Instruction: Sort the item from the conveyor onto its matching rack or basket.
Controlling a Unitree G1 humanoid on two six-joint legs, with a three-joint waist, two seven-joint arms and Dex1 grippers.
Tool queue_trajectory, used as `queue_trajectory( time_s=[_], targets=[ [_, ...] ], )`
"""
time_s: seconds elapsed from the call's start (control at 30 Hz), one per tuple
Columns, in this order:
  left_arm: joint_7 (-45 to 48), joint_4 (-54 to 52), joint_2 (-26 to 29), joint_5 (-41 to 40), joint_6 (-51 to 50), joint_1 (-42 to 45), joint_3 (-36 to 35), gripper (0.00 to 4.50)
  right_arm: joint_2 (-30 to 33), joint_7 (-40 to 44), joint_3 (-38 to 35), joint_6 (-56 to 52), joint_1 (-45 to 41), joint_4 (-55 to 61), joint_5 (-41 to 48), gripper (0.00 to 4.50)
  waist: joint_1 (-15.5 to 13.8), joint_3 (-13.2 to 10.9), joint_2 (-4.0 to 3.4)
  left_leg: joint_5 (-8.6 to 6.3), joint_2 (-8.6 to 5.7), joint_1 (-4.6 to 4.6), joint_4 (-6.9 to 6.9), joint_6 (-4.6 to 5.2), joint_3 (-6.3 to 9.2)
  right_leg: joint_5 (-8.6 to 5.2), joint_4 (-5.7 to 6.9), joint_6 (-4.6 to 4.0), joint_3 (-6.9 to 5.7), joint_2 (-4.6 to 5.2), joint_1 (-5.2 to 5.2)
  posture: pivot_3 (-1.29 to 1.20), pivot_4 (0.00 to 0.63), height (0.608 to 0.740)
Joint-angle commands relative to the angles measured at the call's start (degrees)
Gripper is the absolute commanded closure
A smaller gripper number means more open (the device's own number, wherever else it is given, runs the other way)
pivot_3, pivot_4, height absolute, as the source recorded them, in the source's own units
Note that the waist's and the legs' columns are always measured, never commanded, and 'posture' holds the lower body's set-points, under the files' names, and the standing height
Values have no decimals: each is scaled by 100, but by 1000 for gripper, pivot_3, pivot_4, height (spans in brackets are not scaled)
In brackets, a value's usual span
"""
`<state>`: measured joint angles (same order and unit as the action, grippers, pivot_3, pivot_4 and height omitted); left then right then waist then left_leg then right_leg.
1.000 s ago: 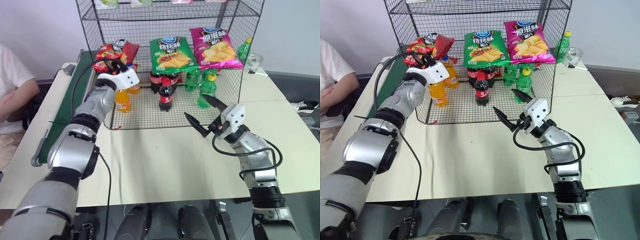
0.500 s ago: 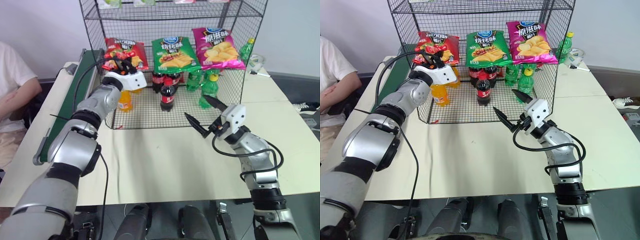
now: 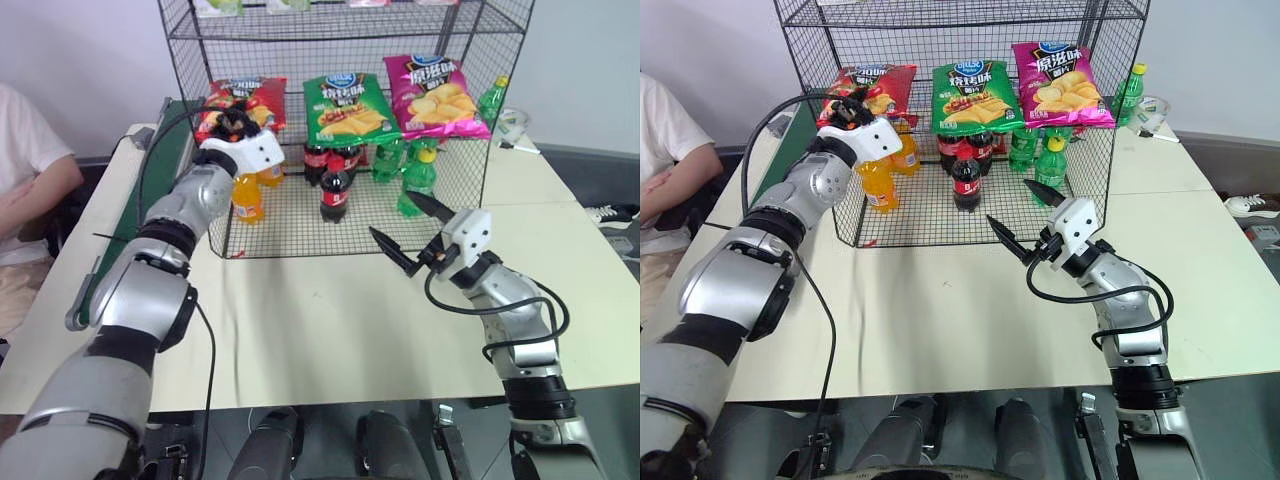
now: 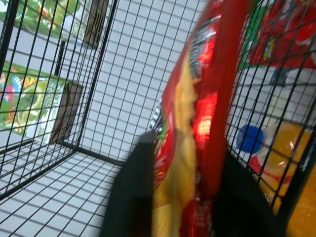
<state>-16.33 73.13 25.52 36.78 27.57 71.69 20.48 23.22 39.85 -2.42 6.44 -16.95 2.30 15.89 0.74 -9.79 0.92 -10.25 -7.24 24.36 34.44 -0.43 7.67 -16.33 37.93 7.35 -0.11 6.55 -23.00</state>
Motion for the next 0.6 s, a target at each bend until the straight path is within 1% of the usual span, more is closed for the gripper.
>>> queue_trajectory(
  time_s=[0.03,0.13,0.3,0.43,0.6],
  targets=[
    [129,-307,180,-136,235,-159,-66,934,63,17,-42,21,-18,271,33,0,-2,0,0,0,0,0,2,0,0,0,2,0,0,0,0,0,150,740],
    [356,-742,432,-294,429,-495,-163,934,46,-16,-66,20,24,304,65,0,8,1,-1,0,0,0,4,0,0,0,2,0,1,0,1,0,150,740],
    [629,-2404,1036,-421,499,-1372,-397,934,21,-1,-48,85,108,270,61,0,32,2,-4,0,3,0,-1,0,-3,0,7,-1,10,-2,-9,0,150,740],
    [833,-3914,1359,-504,143,-2162,-790,934,34,73,-38,140,49,127,61,0,12,2,-4,0,3,2,0,0,-4,0,8,-2,14,-2,-13,0,150,740],
    [1217,-5670,1523,-679,-459,-3261,-1337,934,76,186,-88,188,-61,-63,86,0,2,3,-5,0,2,3,3,0,-3,0,8,-3,14,-1,-11,0,150,740]
  ],
)
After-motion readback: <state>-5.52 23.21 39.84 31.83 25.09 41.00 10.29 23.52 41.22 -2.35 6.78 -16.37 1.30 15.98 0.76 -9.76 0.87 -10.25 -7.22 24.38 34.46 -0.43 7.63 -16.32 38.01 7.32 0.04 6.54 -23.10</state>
